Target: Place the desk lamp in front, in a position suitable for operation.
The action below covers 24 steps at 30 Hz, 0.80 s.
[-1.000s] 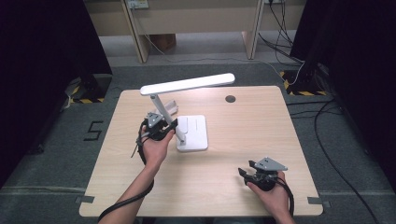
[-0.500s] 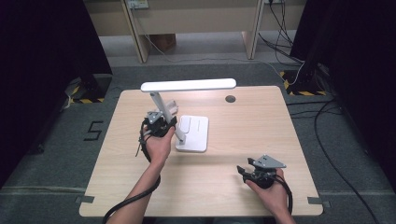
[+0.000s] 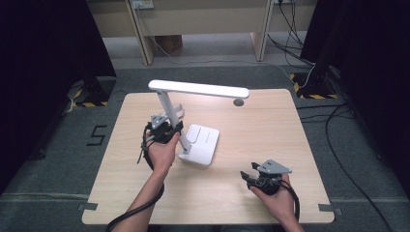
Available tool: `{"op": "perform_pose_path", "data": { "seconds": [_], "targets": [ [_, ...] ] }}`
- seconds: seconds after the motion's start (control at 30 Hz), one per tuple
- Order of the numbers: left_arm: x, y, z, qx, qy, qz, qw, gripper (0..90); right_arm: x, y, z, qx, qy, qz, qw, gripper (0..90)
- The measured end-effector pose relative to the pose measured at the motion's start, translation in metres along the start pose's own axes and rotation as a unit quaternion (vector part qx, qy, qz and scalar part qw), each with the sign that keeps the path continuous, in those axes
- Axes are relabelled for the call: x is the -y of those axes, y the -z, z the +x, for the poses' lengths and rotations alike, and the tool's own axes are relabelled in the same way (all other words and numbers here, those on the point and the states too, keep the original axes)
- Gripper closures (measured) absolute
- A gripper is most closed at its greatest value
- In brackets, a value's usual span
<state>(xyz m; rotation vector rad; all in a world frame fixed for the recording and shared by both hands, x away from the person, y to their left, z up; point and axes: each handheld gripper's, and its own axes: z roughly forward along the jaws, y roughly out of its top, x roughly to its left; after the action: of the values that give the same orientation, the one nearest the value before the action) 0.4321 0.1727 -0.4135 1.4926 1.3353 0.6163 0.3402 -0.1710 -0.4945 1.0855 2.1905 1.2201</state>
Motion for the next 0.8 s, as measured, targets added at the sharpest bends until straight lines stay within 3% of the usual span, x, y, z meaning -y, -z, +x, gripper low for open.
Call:
{"op": "perform_pose_path", "data": {
  "seconds": [0.27, 0.67, 0.8],
  "targets": [
    [-0.001, 0.032, -0.007, 0.020, -0.003, -0.009, 0.9998, 76.6, -0.008, -0.001, 0.011, -0.014, 0.017, -0.004, 0.9997, 43.0],
    [0.035, 0.083, 0.004, 0.013, 0.009, -0.016, 0.9997, 76.6, -0.005, -0.005, 0.034, -0.039, 0.041, 0.010, 0.9984, 43.1],
    [0.041, 0.090, 0.005, 0.012, 0.010, -0.023, 0.9996, 76.6, -0.005, -0.006, 0.036, -0.042, 0.040, 0.012, 0.9982, 43.2]
  ]
}}
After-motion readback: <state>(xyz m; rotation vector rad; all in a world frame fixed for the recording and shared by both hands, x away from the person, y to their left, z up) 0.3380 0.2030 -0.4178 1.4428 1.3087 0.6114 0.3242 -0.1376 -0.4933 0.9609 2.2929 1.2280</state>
